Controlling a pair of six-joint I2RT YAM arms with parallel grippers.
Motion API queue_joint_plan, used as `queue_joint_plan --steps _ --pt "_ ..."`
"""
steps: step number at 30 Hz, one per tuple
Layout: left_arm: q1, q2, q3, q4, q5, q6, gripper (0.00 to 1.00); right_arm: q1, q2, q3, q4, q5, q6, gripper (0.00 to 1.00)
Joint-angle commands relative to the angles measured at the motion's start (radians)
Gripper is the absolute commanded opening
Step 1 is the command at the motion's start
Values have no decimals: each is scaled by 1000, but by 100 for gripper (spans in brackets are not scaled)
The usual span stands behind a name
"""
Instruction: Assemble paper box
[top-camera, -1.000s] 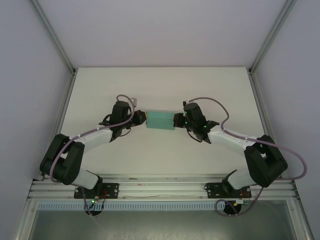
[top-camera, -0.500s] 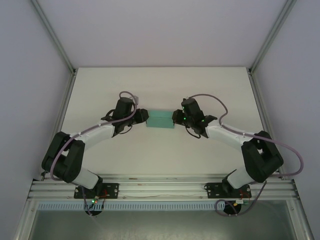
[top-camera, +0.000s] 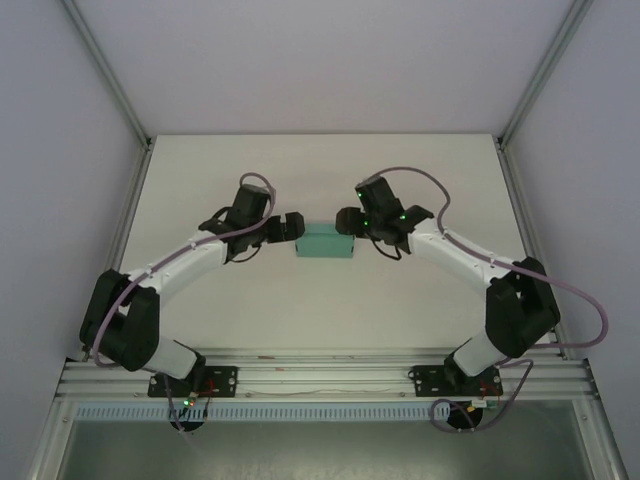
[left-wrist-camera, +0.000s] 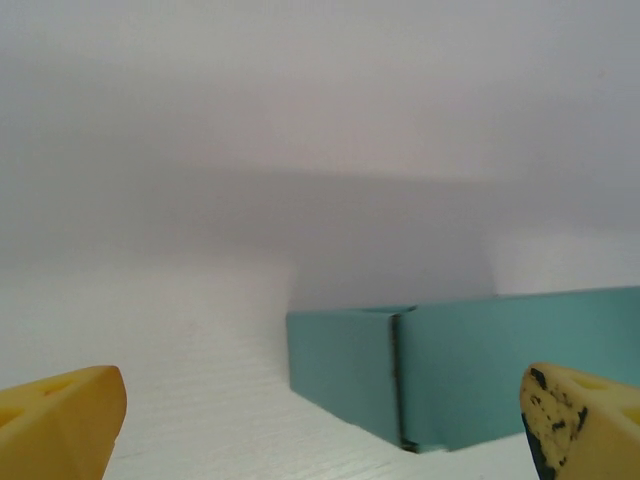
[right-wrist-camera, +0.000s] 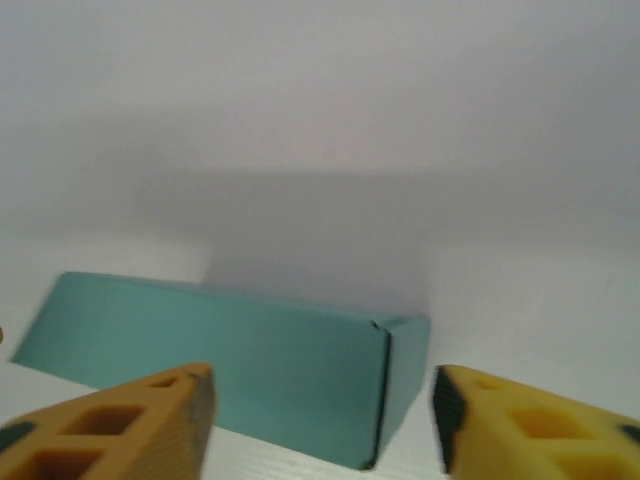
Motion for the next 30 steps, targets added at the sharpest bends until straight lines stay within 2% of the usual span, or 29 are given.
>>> queue_joint_plan --steps 1,3,5,6,8,10,12,14,18,21,25,30 --pt "-1 -67 62 -34 -88 36 100 -1 -33 58 -12 -31 -185 71" --pt "3 -90 62 -48 -114 46 100 -1 -37 66 -18 -120 -362 83" --pt "10 -116 49 -64 -136 53 100 -2 -39 66 -26 -210 -566 91" --pt "13 -129 37 -72 -153 51 100 -1 -37 63 -16 -207 -618 99" --pt "20 -162 7 -82 -184 48 100 -2 -19 86 20 -132 -622 100" --pt "27 -196 -29 -86 -208 44 100 -1 -2 119 -39 -205 -743 100" --pt "36 -225 -65 -94 -227 34 100 -2 14 138 -140 -340 -970 100" --pt "47 -255 -102 -96 -240 21 100 -1 31 139 -171 -376 -1096 100" --pt "60 -295 -158 -92 -246 -4 100 -2 82 178 -141 -287 -1067 100" --pt "64 -302 -183 -87 -239 -11 100 -2 88 171 -152 -277 -1107 100" --pt "65 -278 -180 -86 -227 -8 100 -2 74 157 7 -151 -907 100" --pt "65 -231 -173 12 -93 5 100 -6 105 227 -34 -72 -806 100"
